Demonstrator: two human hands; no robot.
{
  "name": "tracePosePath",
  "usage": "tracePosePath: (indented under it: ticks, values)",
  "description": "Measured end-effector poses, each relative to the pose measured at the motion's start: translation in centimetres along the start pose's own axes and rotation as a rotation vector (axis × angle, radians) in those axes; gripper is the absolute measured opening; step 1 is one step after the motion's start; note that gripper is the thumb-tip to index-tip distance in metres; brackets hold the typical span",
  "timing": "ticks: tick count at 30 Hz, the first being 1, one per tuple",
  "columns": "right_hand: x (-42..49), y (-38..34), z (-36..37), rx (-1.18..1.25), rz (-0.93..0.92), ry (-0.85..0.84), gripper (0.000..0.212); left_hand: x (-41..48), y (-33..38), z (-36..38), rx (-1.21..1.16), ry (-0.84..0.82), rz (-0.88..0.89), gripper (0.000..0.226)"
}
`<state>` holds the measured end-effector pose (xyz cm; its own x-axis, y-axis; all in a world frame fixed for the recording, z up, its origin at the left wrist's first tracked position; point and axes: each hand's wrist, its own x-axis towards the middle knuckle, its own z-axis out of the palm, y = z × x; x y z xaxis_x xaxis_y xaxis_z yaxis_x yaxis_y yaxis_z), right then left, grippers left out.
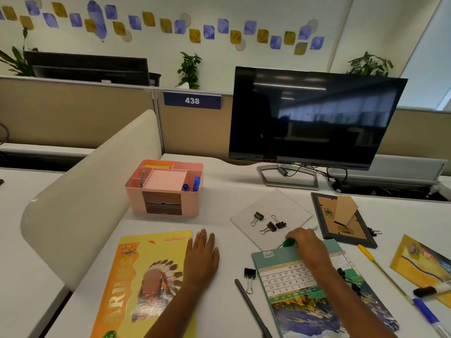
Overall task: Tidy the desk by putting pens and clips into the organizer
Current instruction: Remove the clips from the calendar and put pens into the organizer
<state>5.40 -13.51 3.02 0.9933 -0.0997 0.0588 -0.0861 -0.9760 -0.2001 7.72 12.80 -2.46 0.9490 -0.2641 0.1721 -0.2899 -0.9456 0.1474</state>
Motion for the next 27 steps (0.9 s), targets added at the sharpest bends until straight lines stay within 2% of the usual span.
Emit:
tracePosePath:
  ticks: [8,10,12,14,17,21,27]
  values:
    - [1.3,0.9,0.0,-0.208,-0.196,-0.013,0.025,-0.3,0.4,-0.1,0.015,-0.016,-0.031,0.048]
    - [1.2,1.3,-0.1,-0.25,-0.236,0.047,0.026,-0.3,0.5,0.0,0.008,-0.014,-0.04,0.048]
    - [1.3,1.4,-0.1,-0.237,-0.215,0.149,0.035,-0.3,0.6,0.0,-0.002,-0.006,-0.051,0.049]
    - [1.6,0.4,-0.3,-0.126,-0.22,0.265,0.038,-0.3,0.7,0.0,-0.013,0.002,-0.057,0.049]
    - [2.2,-3.6,-2.0,0.15,-0.233,0.386,0.019,-0.3,0.7,0.1,-0.021,0.004,-0.06,0.049]
    - [3.0,-10.2,-5.1,0.621,-0.265,0.433,0.02,-0.3,0.8,0.0,-0.039,0.023,-0.063,0.049]
    - [6.2,-18.9,-8.4,0.853,-0.433,0.55,0.027,-0.4,0.8,0.2,-0.055,0.027,-0.061,0.049]
